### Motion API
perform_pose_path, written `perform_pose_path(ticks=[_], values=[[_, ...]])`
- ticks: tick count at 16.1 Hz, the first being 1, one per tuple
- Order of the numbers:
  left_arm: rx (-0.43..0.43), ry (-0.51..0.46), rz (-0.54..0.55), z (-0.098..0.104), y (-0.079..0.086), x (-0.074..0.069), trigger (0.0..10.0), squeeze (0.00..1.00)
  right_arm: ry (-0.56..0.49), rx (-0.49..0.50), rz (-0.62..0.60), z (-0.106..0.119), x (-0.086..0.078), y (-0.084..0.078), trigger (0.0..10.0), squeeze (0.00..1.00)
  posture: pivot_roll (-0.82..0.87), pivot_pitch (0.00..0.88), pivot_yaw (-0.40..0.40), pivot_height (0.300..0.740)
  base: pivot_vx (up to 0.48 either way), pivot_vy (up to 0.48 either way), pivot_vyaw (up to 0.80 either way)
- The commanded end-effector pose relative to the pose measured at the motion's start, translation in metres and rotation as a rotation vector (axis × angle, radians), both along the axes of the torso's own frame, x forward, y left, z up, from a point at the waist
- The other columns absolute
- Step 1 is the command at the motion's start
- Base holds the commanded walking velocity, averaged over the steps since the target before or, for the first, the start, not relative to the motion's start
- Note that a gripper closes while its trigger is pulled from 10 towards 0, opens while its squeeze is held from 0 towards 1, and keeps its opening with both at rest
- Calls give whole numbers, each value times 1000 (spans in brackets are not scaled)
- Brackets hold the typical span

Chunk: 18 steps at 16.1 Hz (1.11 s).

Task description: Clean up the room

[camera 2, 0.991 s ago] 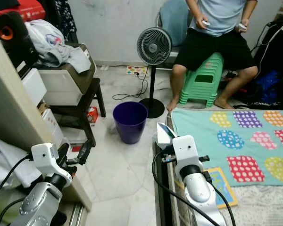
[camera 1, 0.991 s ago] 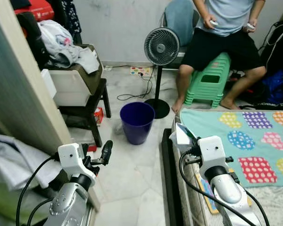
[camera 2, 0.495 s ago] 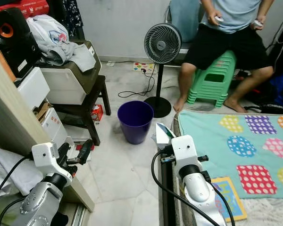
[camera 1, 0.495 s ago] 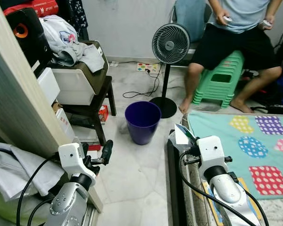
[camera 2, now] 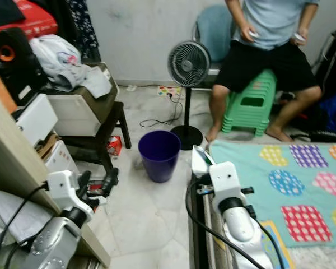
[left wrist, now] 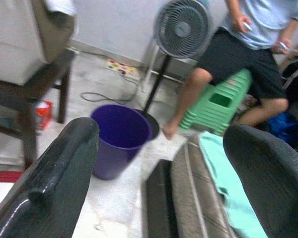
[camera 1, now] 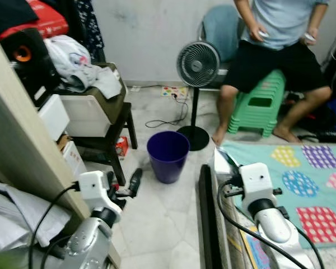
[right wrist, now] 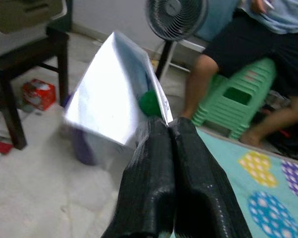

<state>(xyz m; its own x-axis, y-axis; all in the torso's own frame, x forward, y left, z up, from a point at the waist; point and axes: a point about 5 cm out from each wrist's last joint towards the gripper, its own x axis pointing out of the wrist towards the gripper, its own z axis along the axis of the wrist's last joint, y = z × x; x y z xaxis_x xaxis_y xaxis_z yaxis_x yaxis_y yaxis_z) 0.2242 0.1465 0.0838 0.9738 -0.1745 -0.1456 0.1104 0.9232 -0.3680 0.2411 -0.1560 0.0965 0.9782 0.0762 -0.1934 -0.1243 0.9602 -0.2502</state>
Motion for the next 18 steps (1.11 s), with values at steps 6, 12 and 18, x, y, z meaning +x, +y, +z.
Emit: perform_pose_path(ticks=[6,12,18], values=[[15,0,15,1,3,1,10000,0,-19,6,26,6,2,6,10000,0,-57,0,15,740,291,0,0],[18,7,13,0,3,0,10000,0,-15,1,26,5,0,7,10000,0,-57,0,16,740,276,0,0],[22,15,10,-1,3,-1,10000,0,-26,-19,46,6,-1,10,10000,0,-56,0,21,740,202,0,613]])
